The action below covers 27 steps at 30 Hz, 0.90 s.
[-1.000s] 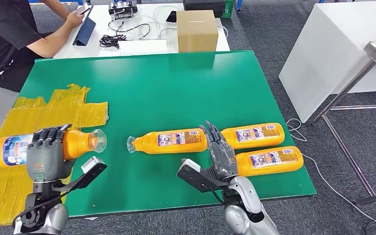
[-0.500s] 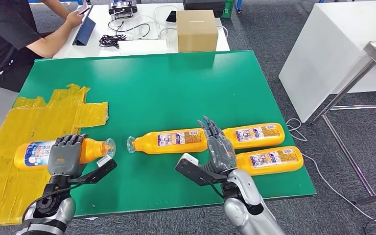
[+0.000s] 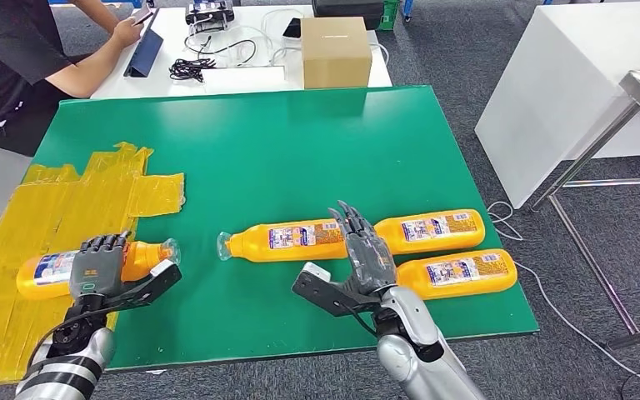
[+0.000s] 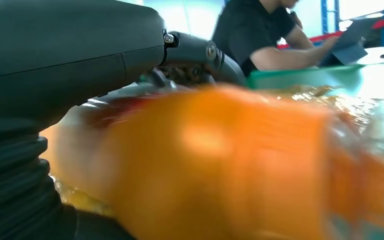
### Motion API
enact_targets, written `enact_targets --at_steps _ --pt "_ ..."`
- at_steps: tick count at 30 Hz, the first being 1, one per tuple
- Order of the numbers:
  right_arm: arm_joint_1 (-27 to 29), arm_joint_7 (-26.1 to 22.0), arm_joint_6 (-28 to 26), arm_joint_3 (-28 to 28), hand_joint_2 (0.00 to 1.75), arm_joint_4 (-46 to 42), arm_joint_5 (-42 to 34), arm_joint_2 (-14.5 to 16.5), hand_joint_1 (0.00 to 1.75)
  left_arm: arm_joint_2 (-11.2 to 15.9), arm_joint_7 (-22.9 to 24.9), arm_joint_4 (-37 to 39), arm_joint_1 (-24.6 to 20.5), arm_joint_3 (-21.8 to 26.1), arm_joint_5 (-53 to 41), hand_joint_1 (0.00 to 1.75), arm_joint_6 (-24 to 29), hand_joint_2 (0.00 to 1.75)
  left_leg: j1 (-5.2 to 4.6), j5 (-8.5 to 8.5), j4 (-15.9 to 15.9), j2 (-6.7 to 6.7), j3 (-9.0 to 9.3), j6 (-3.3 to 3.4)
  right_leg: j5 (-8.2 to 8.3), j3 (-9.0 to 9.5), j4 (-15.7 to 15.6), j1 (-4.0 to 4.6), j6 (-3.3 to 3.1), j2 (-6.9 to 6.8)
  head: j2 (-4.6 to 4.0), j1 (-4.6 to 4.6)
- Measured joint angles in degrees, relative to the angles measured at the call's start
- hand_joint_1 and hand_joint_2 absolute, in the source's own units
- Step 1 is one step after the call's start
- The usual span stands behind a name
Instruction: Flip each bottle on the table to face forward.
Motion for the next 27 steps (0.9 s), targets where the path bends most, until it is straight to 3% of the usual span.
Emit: enact_targets --at_steps 6,14,19,27 --pt "-3.6 1.9 3.6 1.1 1.75 4.3 1.2 0.0 0.0 0.2 2.5 3.0 -2.8 0.9 -1.2 0.0 -1.7 0.0 0.01 0.13 0.0 0.01 0.04 0.01 0.14 0.02 0.0 0.01 -0.04 0.0 0.0 -0.01" --pt "-12.1 3.3 6.8 2.8 1.75 16.1 3.2 1.2 0.0 -1.0 -0.7 2.1 -3.0 0.8 1.2 0.0 -1.0 0.0 0.02 0.28 0.0 -0.01 -0.01 0.02 0.24 -0.02 0.0 0.01 -0.01 -0.01 0.0 0.0" --pt "-14.5 3.7 6.9 3.1 1.75 20.4 3.8 1.9 0.0 -1.8 -1.9 -0.2 -2.5 0.6 3.2 0.0 -1.5 0.0 0.0 0.28 0.0 0.01 -0.05 0.03 0.25 -0.06 0.0 0.0 0.01 0.0 0.0 0.0" --pt "-17.3 4.4 6.8 2.8 1.75 27.8 7.1 2.4 0.0 -5.2 -9.5 -16.3 3.5 0.6 26.0 0.0 -8.0 0.0 -0.01 0.28 0.0 -0.01 -0.12 0.04 0.25 -0.11 0.0 -0.01 0.01 -0.01 0.0 0.0"
